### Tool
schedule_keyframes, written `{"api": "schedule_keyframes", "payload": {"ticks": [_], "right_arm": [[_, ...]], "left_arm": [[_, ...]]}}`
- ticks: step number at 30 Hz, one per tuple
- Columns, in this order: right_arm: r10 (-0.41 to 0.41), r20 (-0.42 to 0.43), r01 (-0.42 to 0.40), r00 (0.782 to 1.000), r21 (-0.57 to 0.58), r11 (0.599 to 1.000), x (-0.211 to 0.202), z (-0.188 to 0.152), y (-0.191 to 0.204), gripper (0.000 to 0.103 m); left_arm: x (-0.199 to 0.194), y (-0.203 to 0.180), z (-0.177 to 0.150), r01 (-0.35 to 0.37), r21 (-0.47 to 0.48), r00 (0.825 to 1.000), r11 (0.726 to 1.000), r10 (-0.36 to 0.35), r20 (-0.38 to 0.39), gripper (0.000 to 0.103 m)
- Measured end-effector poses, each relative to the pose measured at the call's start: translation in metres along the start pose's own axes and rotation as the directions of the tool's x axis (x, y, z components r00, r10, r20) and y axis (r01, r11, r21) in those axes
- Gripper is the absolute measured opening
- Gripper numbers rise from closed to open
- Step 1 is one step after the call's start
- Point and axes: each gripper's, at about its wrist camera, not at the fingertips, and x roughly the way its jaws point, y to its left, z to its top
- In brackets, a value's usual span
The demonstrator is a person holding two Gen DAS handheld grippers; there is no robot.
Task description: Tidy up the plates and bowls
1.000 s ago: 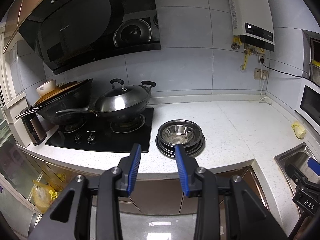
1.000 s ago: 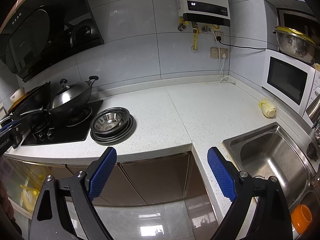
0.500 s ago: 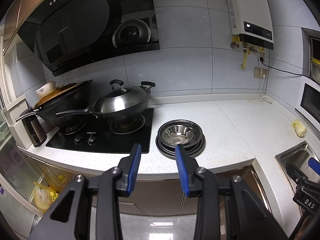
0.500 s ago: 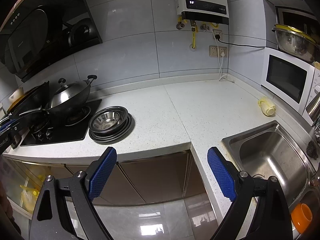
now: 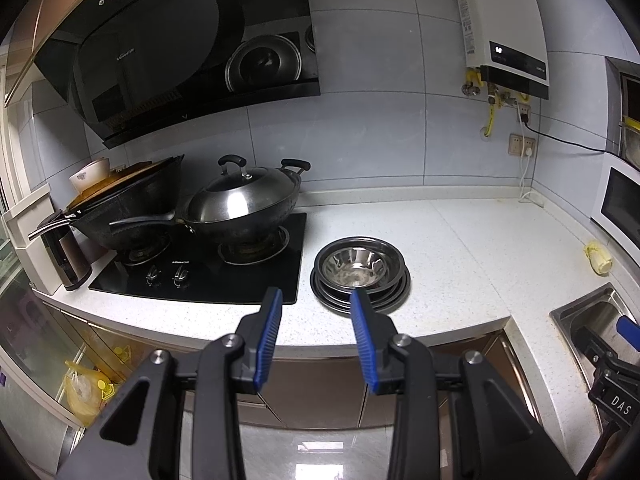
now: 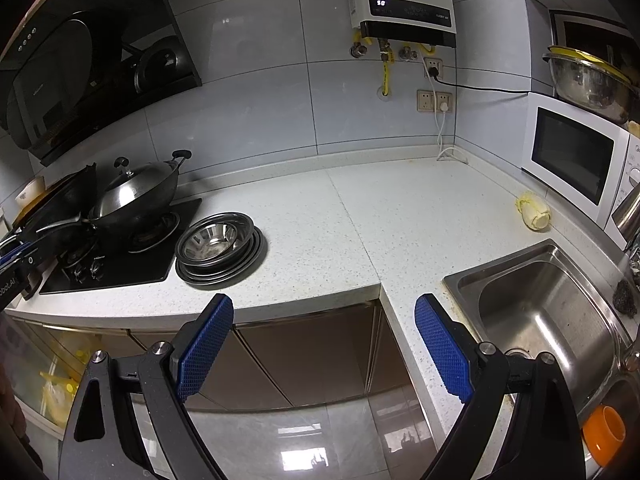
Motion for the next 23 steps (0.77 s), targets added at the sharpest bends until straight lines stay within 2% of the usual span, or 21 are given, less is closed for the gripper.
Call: {"api": "schedule_keyframes", "payload": {"ticks": [12,16,23], "right_arm": [[-0.014,-0.010,0.014,1.000,0.000,1.000,0.004,0.000,-0.005,0.089],[-0.016,-0.015,0.016,1.000,0.004,1.000,0.006,-0.001,-0.006,0.089],[-0.019,-0.010,0.018,1.000,-0.004,1.000,0.006,-0.001,-0.006,0.089]], "left_arm": [[0.007,0.001,-0.001,0.017,-0.028,1.000,0.999,-0.018,-0.022,0.034],[0.012,0.005,-0.001,0.014,-0.044,0.999,0.999,-0.016,-0.035,0.044],[0.011,0.003,-0.003,0.000,-0.016,1.000,1.000,-0.001,-0.020,0.044]]}}
